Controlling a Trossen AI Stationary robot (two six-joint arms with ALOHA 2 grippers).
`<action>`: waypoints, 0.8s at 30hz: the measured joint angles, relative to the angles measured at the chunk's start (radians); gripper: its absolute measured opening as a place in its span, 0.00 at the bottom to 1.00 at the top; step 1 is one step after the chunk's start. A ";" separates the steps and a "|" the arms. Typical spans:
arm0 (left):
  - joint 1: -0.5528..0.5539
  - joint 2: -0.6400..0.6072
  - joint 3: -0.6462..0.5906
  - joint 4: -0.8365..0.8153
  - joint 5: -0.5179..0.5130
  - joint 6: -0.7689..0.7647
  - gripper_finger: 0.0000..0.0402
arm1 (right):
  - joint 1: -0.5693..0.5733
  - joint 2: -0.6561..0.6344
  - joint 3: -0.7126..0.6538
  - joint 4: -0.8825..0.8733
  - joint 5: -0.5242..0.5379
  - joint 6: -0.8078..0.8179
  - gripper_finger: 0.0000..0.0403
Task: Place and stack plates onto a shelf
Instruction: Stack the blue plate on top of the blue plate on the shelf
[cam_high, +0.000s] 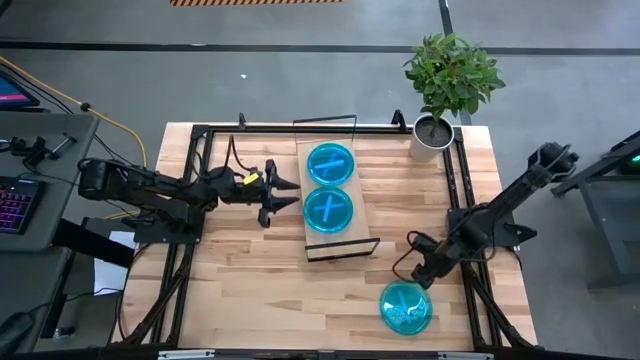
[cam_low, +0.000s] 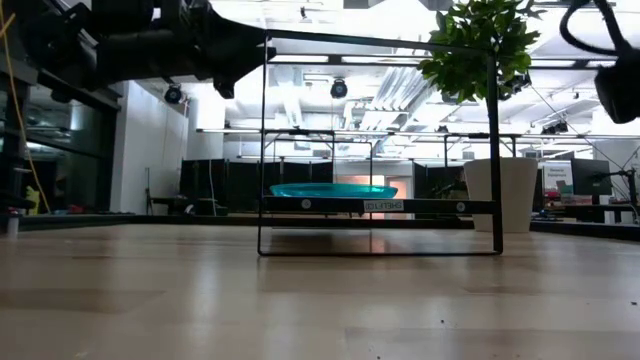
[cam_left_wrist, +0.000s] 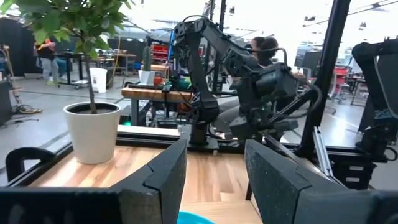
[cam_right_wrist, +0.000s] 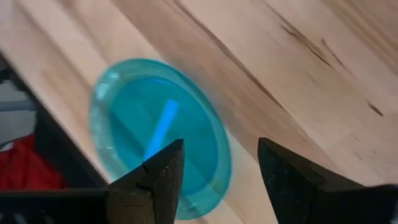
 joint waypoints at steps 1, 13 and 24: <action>-0.004 0.000 0.000 0.000 0.000 0.000 0.38 | 0.002 0.019 0.000 0.003 -0.008 0.005 0.47; -0.010 0.000 0.000 -0.002 0.000 0.002 0.38 | -0.015 0.216 -0.001 0.106 -0.152 -0.019 0.47; -0.010 0.000 0.001 -0.003 0.000 0.020 0.38 | -0.016 0.307 0.004 0.181 -0.169 -0.047 0.47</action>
